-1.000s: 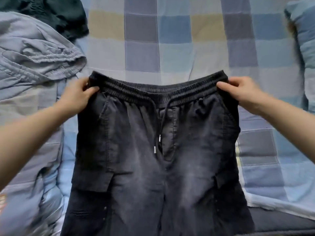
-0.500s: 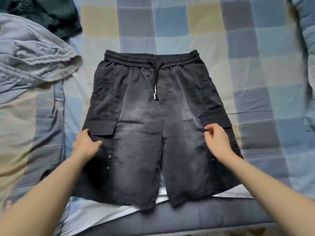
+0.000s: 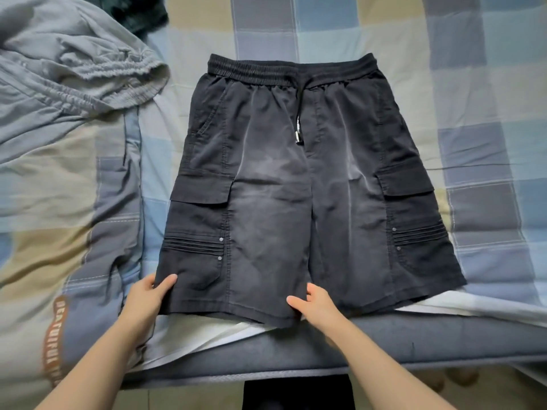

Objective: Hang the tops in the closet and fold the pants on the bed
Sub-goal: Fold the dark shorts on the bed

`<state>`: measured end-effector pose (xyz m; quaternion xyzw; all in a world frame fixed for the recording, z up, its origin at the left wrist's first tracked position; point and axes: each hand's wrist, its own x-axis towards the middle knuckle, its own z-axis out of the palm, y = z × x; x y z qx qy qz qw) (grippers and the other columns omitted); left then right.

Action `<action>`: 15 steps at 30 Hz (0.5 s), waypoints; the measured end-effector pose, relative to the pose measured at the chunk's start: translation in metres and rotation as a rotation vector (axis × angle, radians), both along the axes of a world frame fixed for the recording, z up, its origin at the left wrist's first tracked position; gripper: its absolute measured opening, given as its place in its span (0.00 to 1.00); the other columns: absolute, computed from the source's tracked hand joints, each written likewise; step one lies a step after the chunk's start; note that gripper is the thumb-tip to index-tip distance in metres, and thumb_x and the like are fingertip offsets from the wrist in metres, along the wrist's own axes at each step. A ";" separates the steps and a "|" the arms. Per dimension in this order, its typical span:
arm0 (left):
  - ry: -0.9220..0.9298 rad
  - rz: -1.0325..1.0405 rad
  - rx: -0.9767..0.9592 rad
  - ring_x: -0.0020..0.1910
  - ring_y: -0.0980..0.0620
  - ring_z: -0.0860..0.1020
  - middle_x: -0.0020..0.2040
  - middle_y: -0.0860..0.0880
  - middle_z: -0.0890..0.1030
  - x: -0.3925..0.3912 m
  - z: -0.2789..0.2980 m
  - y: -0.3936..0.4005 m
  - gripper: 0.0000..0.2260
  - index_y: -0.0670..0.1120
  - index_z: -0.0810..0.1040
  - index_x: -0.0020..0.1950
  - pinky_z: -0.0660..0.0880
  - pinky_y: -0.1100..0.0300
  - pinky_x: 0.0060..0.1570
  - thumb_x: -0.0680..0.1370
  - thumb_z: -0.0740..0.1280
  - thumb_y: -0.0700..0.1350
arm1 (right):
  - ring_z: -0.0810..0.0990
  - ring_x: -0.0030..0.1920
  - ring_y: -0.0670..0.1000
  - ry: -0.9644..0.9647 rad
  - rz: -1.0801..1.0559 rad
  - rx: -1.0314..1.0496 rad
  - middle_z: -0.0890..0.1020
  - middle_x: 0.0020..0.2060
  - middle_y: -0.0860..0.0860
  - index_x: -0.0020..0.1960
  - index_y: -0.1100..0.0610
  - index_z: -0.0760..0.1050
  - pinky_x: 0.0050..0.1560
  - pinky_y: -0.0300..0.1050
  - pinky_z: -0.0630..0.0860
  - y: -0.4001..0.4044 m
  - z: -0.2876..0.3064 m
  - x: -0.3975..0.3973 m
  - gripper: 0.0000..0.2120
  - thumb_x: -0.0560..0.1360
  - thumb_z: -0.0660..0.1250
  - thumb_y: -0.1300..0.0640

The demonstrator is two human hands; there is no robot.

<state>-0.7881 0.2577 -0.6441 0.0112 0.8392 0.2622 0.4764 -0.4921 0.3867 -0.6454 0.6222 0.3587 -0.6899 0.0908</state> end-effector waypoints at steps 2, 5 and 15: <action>-0.070 -0.043 0.070 0.44 0.51 0.84 0.46 0.48 0.86 0.000 0.012 -0.003 0.06 0.43 0.82 0.52 0.77 0.61 0.41 0.77 0.70 0.43 | 0.83 0.53 0.53 0.056 -0.045 0.023 0.84 0.51 0.55 0.57 0.63 0.77 0.56 0.48 0.79 -0.005 0.008 0.003 0.11 0.76 0.68 0.61; -0.057 -0.124 0.088 0.41 0.54 0.84 0.44 0.48 0.87 -0.002 0.026 -0.014 0.05 0.44 0.84 0.49 0.77 0.67 0.36 0.77 0.70 0.44 | 0.84 0.51 0.50 0.103 -0.117 0.054 0.86 0.48 0.51 0.54 0.58 0.80 0.54 0.48 0.80 -0.018 0.019 0.019 0.08 0.76 0.68 0.57; 0.748 -1.214 -0.297 0.53 0.39 0.75 0.62 0.42 0.74 0.084 0.044 0.000 0.31 0.41 0.59 0.77 0.74 0.47 0.46 0.75 0.62 0.36 | 0.80 0.55 0.56 -0.438 0.841 0.276 0.84 0.51 0.56 0.50 0.57 0.78 0.51 0.43 0.72 0.003 0.013 0.109 0.08 0.77 0.63 0.54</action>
